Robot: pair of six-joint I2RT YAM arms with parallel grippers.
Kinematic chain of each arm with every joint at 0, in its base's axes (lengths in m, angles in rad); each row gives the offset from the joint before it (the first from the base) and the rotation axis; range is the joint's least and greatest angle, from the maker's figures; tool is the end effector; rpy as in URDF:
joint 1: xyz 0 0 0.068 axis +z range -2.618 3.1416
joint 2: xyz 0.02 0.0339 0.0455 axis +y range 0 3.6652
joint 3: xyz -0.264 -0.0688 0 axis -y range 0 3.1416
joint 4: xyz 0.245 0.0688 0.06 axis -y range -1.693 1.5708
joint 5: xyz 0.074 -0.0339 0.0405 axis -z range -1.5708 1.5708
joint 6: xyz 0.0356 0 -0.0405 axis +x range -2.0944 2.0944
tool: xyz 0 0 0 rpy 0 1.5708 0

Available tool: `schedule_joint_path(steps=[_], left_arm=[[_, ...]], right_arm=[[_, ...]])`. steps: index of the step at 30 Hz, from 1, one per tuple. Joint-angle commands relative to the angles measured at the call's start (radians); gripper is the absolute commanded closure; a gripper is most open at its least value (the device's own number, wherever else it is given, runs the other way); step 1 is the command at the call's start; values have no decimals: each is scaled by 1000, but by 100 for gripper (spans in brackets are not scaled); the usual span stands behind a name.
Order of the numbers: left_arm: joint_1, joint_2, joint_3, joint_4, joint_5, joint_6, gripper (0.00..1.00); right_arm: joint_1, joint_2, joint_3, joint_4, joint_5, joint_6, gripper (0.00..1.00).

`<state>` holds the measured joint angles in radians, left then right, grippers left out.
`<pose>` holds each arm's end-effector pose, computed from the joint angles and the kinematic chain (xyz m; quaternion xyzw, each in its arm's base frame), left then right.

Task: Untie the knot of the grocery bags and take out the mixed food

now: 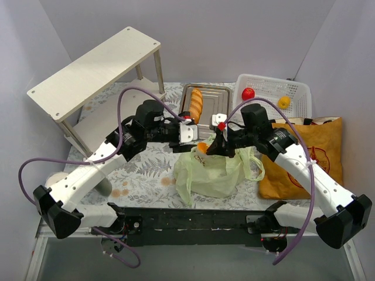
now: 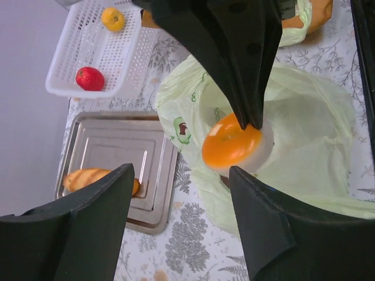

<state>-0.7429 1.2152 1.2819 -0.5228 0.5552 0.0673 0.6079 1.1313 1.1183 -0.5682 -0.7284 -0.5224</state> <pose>0.1804 -0.1911 0.3913 0.4549 0.6930 -0.3880 0.4029 0.1814 0.1551 0.3540 -0.5832 0.6039 0.3322 0.4299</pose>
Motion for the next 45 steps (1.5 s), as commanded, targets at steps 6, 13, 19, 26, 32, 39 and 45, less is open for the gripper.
schedule_joint_path(steps=[6,13,19,26,32,39,45], left_arm=[[-59,90,48,-120,69,411,40],[-73,75,17,-183,87,499,44],[-90,75,10,-204,58,508,42],[-90,95,16,-235,-8,491,38],[-90,104,0,-175,6,404,38],[-98,164,17,-101,23,345,60],[-98,190,43,-97,32,287,97]], right_arm=[[-31,21,49,85,-175,200,99],[-59,7,23,102,-169,223,99],[-66,2,0,113,-163,222,99],[-68,5,-5,79,-146,185,99],[-68,7,-9,94,-166,194,99],[-68,22,1,105,-166,194,99],[-68,21,21,111,-105,199,91]])
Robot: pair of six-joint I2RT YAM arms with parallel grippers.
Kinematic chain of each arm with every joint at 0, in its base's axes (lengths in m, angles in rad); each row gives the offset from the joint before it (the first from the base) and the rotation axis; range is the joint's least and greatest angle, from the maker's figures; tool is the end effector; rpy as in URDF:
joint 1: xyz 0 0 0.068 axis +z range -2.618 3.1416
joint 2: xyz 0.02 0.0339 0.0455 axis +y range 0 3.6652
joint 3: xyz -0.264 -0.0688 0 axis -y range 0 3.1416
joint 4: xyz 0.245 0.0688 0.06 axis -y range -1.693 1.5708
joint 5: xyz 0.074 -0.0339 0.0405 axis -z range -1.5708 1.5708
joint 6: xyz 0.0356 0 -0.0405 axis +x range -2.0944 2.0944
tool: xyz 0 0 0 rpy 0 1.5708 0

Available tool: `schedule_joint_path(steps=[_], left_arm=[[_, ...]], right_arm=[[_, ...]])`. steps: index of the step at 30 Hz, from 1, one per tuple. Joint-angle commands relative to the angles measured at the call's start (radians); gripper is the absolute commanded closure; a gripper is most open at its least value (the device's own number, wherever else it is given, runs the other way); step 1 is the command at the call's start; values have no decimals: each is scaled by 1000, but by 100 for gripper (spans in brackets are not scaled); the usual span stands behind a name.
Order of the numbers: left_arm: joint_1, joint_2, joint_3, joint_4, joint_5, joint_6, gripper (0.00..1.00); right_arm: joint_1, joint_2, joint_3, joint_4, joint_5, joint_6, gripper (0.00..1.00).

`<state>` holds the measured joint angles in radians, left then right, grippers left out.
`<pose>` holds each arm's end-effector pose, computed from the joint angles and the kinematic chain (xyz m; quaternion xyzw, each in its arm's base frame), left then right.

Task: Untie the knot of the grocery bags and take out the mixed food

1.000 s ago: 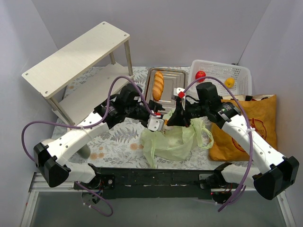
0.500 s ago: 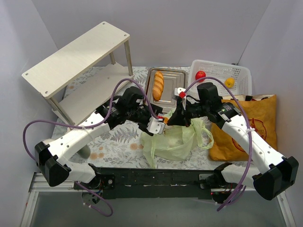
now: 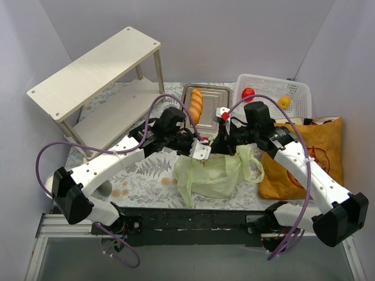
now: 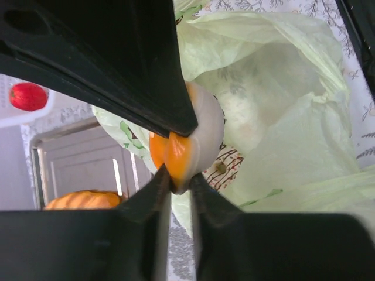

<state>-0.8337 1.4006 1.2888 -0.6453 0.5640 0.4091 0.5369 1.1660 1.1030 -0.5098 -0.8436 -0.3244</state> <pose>0.1883 -0.2357 0.3345 0.6031 0.6531 -0.3299 0.3177 0.1981 0.1489 0.3477 -0.5125 0.6462 0.4038 0.3960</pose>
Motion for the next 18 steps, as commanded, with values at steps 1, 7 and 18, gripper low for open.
schedule_joint_path(steps=[1,7,18], left_arm=[[-7,8,47,27,14,-119,100],[83,72,154,-17,43,-604,100],[265,84,122,69,312,-1059,100]], right_arm=[[3,-17,44,53,36,-5,81],[0,-84,89,117,310,-122,33],[3,-175,-32,246,299,-292,30]])
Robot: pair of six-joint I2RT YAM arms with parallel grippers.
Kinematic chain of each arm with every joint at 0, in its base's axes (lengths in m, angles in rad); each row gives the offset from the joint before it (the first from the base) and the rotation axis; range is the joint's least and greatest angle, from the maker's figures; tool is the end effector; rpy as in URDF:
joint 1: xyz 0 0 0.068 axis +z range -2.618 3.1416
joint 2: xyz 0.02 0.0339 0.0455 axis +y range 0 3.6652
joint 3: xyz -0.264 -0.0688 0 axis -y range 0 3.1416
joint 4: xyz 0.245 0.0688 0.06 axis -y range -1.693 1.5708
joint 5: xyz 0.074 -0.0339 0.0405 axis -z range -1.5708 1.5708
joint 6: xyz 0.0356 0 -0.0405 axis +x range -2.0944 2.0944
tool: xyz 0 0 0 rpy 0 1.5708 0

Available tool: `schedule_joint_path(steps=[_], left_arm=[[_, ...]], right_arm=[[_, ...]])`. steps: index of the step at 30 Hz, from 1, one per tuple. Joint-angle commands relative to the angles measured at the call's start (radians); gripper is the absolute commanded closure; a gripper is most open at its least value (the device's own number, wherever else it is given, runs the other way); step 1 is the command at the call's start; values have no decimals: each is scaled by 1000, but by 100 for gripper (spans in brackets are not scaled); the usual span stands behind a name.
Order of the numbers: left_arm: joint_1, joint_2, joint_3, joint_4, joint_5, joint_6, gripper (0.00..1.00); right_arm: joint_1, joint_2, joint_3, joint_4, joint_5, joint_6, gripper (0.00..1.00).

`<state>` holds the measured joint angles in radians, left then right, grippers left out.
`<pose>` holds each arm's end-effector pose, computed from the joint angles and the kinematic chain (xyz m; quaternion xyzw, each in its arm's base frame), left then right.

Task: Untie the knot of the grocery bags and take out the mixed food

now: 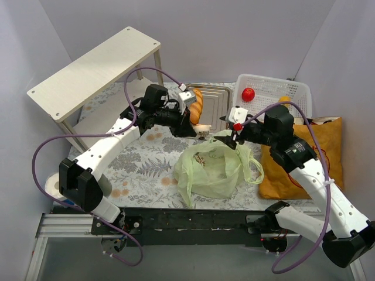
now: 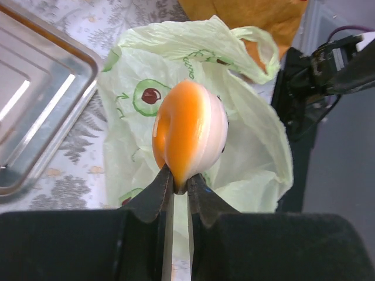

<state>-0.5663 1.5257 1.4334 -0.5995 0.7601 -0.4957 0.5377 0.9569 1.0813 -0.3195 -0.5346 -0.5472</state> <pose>0.2691 -0.2001 0.3507 0.1874 0.8343 -0.4896 0.1707 0.1678 0.1212 0.3989 -0.5283 0.5516 0.2012 0.6133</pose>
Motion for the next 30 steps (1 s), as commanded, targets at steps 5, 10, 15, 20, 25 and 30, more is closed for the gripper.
schedule_joint_path(steps=[5,10,15,20,25,30], left_arm=[[29,-44,-42,37,171,-182,100],[51,-36,-51,69,208,-224,100],[62,-30,-59,90,243,-241,100],[69,-35,-79,110,263,-251,100],[89,-29,-94,129,263,-264,100],[100,-44,-79,107,39,-256,39]], right_arm=[[16,95,9,82,-41,-80,33],[45,164,52,45,-73,-91,38],[87,187,46,52,-71,-85,40],[94,207,32,164,16,5,57],[94,269,86,188,19,87,80],[59,336,120,204,19,212,99]])
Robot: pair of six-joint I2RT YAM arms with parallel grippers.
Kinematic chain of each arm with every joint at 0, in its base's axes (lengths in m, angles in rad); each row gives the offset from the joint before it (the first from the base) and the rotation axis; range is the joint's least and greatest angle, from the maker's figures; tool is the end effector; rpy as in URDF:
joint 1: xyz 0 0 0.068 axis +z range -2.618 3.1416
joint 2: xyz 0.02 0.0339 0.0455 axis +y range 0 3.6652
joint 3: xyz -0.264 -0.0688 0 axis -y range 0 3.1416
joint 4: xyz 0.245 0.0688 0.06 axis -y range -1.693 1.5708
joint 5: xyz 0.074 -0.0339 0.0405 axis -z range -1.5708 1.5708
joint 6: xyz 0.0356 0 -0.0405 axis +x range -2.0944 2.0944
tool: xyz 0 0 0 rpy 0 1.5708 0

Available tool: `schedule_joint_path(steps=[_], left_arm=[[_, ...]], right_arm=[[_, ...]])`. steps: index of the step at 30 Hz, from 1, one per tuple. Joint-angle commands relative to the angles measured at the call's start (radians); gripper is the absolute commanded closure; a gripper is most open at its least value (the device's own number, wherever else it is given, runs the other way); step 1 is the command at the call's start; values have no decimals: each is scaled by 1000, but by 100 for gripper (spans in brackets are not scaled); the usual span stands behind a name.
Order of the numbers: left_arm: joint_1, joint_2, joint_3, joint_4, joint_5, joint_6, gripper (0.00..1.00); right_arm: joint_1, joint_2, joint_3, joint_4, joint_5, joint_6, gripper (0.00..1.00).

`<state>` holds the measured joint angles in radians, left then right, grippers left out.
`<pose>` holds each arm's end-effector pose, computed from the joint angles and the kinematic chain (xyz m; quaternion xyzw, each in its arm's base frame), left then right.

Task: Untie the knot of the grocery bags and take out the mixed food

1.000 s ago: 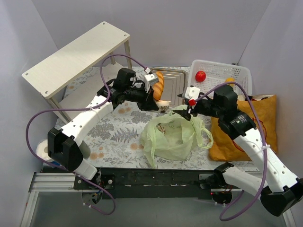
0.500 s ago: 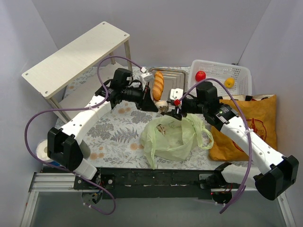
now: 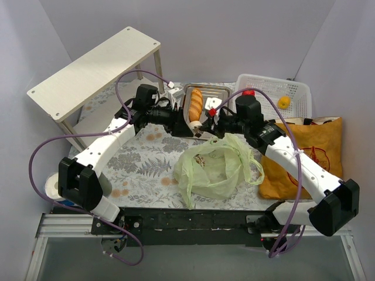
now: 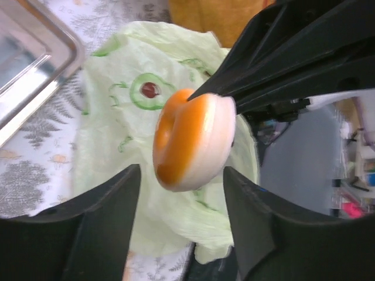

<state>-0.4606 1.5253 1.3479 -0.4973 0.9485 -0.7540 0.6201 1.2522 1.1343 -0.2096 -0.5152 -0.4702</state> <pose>0.2861 -0.1742 0.3339 0.0785 0.8221 -0.5579 0.0816 0.2234 0.1811 0.3612 -0.5345 0.5952 0.2487 0.5461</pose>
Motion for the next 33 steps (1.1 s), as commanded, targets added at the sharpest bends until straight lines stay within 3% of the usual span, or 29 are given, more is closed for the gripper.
schedule_joint_path(steps=[1,3,6,11,24,28,33], left_arm=[[-3,-53,14,-6,-215,21,33],[2,-91,17,-30,-377,60,26],[11,-146,-13,-27,-499,122,19],[25,-238,-59,-69,-528,179,18],[100,-228,-105,-164,-528,226,18],[108,-225,-119,-173,-542,252,18],[117,-217,-131,-162,-547,252,18]], right_arm=[[-43,58,79,93,0,172,99],[-118,130,134,76,-3,276,99],[-216,263,246,52,10,370,99],[-318,505,396,12,92,573,99],[-353,1076,961,-5,231,587,99],[-347,1173,1022,1,281,578,99],[-347,1165,971,-11,274,596,99]])
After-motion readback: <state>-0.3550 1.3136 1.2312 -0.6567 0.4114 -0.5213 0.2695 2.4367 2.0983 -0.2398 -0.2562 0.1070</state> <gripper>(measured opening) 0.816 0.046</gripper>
